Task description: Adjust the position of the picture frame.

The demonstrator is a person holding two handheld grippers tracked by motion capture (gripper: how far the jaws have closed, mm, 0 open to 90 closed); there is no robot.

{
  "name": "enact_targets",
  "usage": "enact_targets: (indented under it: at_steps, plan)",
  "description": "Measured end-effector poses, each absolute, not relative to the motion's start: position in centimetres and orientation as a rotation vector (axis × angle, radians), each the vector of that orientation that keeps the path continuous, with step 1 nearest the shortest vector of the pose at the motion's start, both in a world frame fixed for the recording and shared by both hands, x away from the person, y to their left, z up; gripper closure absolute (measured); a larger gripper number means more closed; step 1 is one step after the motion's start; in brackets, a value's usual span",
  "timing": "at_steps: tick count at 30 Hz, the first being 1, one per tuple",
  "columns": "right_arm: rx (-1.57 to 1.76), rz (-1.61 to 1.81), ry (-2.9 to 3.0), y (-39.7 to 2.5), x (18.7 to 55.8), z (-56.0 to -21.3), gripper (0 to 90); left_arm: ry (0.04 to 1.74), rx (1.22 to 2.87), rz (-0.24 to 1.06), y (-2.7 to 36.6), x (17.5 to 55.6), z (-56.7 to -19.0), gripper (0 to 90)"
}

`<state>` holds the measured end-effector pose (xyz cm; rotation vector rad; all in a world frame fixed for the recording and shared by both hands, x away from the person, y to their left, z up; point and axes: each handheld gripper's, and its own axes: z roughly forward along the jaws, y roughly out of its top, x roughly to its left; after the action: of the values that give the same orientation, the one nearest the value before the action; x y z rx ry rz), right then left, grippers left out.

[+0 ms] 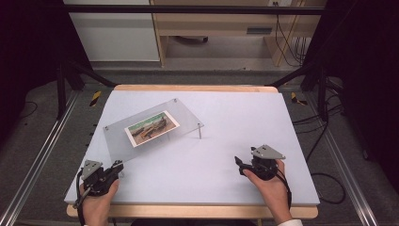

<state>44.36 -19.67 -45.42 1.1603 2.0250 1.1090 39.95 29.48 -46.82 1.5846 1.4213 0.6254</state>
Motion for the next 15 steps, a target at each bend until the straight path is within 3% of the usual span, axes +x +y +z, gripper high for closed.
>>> enact_targets:
  at_steps: [15]
  plan:
    - [1.037, 1.135, 2.116, -12.6, 50.6, -43.3, 41.5, 1.414, 1.589, 0.616, 29.4, 40.0, -46.7, 84.0]
